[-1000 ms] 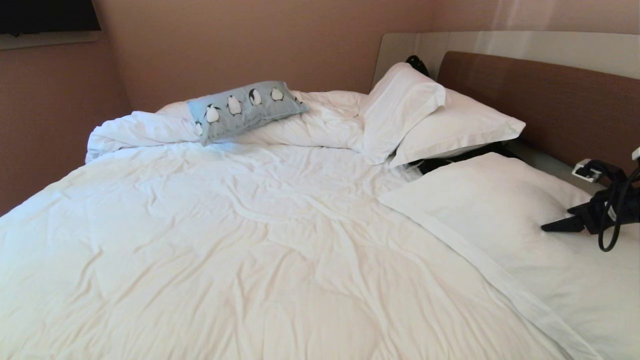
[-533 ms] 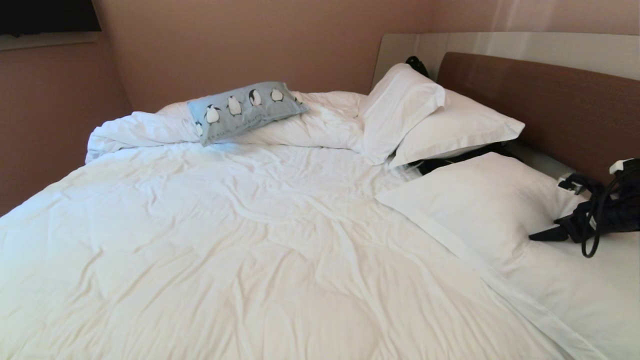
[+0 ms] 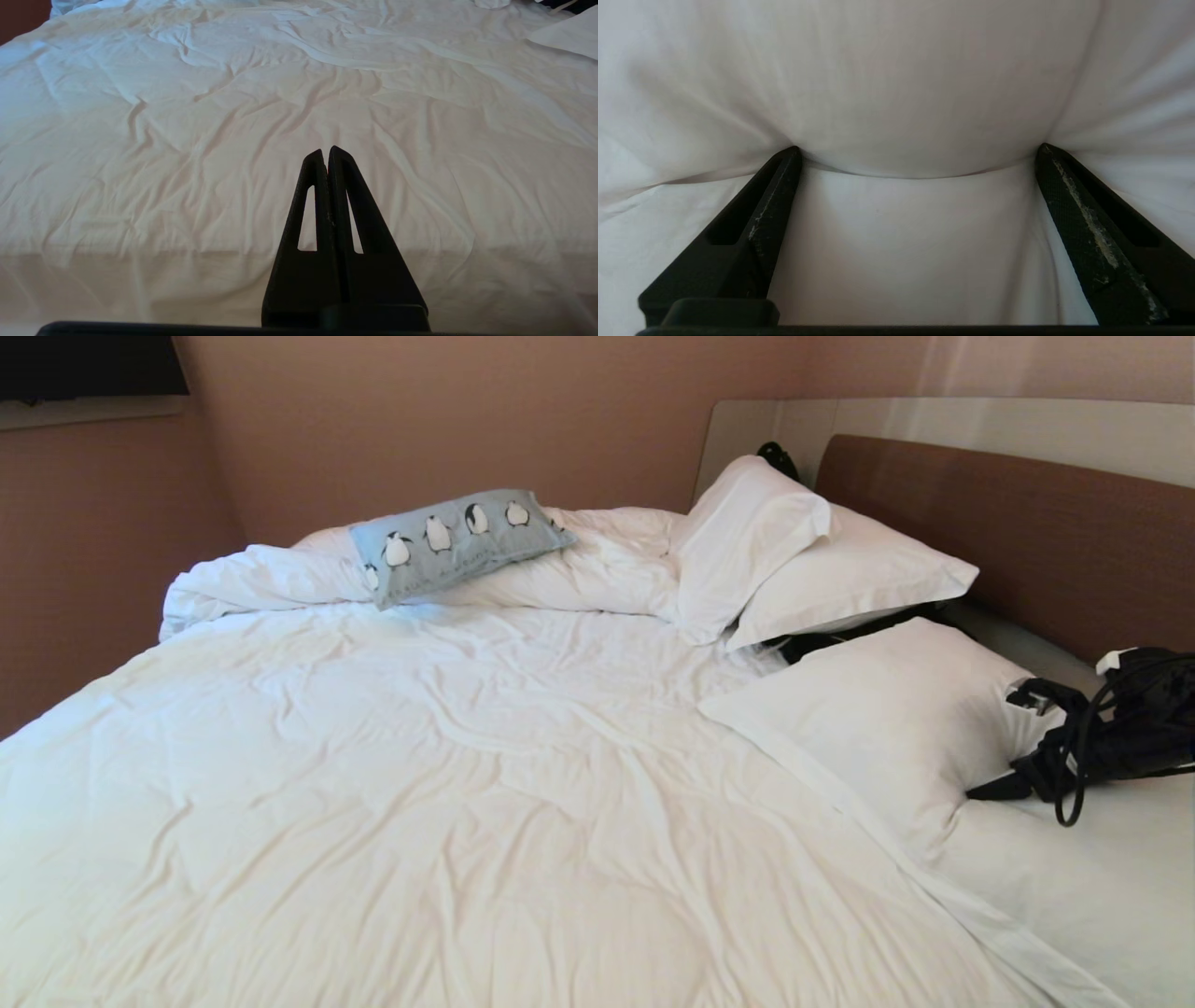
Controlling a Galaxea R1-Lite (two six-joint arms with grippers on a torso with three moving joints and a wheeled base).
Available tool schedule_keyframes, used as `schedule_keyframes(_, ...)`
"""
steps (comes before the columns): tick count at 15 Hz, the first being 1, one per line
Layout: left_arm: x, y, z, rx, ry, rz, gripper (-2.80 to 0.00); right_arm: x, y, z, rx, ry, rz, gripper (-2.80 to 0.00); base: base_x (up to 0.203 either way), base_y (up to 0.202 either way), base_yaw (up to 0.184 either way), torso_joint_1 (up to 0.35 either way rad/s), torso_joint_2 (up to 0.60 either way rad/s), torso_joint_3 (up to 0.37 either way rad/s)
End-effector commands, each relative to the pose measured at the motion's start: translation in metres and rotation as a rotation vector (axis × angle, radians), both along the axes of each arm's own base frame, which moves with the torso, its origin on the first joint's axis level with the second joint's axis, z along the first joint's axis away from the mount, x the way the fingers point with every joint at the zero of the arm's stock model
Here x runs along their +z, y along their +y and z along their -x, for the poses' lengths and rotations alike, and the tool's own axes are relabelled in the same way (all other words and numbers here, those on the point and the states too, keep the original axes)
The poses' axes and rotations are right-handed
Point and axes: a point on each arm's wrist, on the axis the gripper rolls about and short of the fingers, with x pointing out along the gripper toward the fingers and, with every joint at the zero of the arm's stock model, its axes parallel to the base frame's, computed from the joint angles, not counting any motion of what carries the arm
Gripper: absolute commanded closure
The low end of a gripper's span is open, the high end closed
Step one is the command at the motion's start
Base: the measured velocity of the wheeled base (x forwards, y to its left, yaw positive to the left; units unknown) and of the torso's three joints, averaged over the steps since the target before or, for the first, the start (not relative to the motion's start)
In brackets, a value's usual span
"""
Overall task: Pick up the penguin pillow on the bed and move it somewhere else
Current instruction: Place the pillow at the bedside
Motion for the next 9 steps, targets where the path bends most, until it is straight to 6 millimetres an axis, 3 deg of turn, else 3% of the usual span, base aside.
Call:
schedule_keyframes(1, 0.0, 0.0, 0.0, 0.001, 0.0, 0.0, 0.0, -0.011, -0.0002, -0.0031, 0.006, 0.023, -0.008, -2.8, 0.0, 0.0, 0.0, 0.0, 0.0, 0.0)
schedule_keyframes(9, -0.0002, 0.0, -0.0001, 0.001, 0.001, 0.0, 0.0, -0.0161, -0.002, -0.0061, 0.002, 0.032, -0.005, -2.8, 0.0, 0.0, 0.0, 0.0, 0.0, 0.0)
